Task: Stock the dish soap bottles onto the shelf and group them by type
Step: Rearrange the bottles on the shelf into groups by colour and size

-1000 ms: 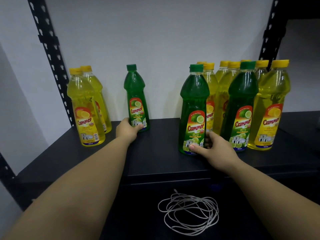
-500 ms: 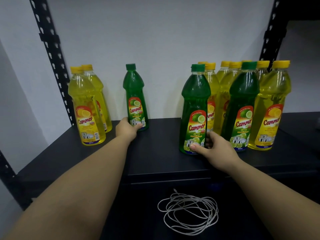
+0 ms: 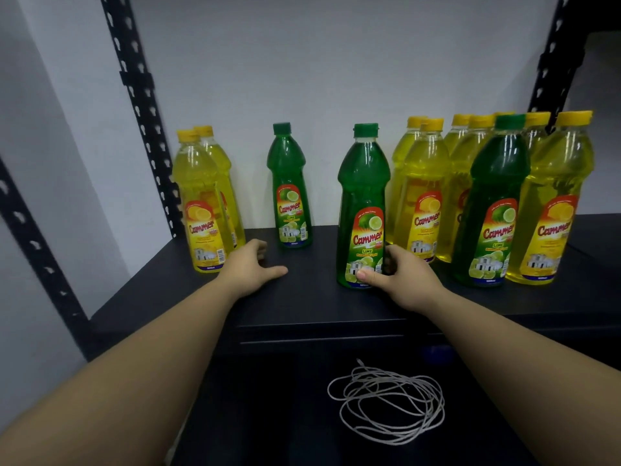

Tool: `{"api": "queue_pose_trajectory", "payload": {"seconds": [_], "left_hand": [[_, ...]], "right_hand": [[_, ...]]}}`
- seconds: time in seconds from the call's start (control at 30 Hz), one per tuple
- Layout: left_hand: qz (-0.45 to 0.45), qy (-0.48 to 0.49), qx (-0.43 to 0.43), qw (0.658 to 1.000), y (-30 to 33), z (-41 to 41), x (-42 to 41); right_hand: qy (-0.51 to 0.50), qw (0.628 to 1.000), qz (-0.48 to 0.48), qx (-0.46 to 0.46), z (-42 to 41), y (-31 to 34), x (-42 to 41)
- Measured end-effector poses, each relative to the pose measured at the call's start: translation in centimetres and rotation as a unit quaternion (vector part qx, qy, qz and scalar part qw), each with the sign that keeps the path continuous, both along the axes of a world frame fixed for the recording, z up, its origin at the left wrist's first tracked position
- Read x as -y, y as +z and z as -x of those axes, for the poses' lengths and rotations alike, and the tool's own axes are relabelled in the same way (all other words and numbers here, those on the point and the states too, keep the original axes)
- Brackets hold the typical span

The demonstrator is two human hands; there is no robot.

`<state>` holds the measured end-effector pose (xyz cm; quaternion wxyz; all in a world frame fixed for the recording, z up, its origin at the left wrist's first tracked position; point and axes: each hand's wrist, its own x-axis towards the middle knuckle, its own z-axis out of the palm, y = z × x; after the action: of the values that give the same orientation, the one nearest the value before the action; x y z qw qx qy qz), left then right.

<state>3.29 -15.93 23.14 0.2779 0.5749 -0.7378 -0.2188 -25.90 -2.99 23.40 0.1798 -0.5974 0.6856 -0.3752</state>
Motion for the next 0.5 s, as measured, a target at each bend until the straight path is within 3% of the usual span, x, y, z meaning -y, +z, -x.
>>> {"api": "queue_pose_trajectory", "payload": {"seconds": [0.2, 0.5], "left_hand": [[0.048, -0.052, 0.107, 0.992, -0.3, -3.1, -3.0], [0.067, -0.038, 0.114, 0.991, -0.7, -2.9, -2.7]], "right_hand": [[0.006, 1.0, -0.013, 0.001, -5.1, 0.1, 3.9], [-0.002, 0.999, -0.029, -0.013, -9.1, -0.6, 9.2]]}}
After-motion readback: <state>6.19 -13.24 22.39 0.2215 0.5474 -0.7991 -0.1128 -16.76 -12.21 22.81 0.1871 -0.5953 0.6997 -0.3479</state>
